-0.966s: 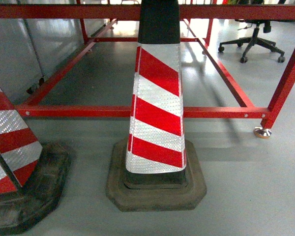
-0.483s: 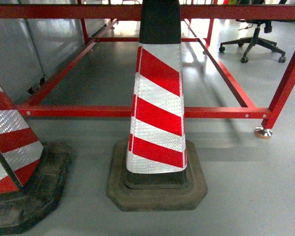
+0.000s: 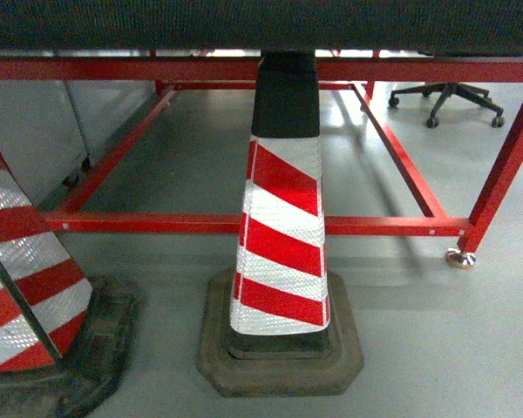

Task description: Sort blue parts and orange caps into right shelf containers

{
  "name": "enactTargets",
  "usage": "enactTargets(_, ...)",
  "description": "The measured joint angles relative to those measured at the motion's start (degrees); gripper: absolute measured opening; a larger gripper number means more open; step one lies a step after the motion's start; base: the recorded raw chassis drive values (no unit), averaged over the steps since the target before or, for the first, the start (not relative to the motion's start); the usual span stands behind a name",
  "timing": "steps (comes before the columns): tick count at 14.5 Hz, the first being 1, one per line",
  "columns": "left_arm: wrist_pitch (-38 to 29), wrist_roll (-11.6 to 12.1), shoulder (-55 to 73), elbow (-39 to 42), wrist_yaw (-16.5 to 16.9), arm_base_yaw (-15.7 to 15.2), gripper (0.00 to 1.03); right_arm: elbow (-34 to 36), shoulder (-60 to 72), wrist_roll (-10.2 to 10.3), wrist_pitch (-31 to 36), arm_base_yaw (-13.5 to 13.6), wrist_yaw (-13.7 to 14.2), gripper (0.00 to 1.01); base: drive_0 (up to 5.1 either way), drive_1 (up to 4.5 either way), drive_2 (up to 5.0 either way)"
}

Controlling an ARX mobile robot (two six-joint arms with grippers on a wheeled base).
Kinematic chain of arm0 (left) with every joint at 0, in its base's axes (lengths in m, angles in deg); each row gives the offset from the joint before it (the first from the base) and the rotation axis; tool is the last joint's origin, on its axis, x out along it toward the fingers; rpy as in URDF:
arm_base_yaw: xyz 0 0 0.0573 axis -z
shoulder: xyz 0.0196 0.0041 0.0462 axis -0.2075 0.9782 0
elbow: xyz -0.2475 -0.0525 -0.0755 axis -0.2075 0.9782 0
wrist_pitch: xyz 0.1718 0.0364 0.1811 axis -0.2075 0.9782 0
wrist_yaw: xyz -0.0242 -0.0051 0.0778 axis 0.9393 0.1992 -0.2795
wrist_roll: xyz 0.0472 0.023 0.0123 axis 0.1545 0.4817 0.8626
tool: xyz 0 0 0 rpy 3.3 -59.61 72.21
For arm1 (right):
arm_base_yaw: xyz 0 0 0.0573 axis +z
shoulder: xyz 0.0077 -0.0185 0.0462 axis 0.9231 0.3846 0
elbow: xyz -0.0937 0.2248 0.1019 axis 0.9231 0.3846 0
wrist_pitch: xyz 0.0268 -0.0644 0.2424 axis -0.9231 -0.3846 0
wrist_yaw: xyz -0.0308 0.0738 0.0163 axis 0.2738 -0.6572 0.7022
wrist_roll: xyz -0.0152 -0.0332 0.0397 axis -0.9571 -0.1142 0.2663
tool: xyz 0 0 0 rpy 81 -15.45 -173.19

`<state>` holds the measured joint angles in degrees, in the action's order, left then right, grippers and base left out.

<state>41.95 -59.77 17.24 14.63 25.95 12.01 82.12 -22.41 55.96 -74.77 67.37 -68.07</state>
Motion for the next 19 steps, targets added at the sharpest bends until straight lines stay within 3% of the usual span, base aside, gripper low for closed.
enactTargets(19, -0.2, 0.0, 0.0, 0.0, 0.1, 0.0, 0.98, 0.0, 0.0, -0.1, 0.3, 0.0, 0.0, 0.98, 0.0, 0.00, 0.0)
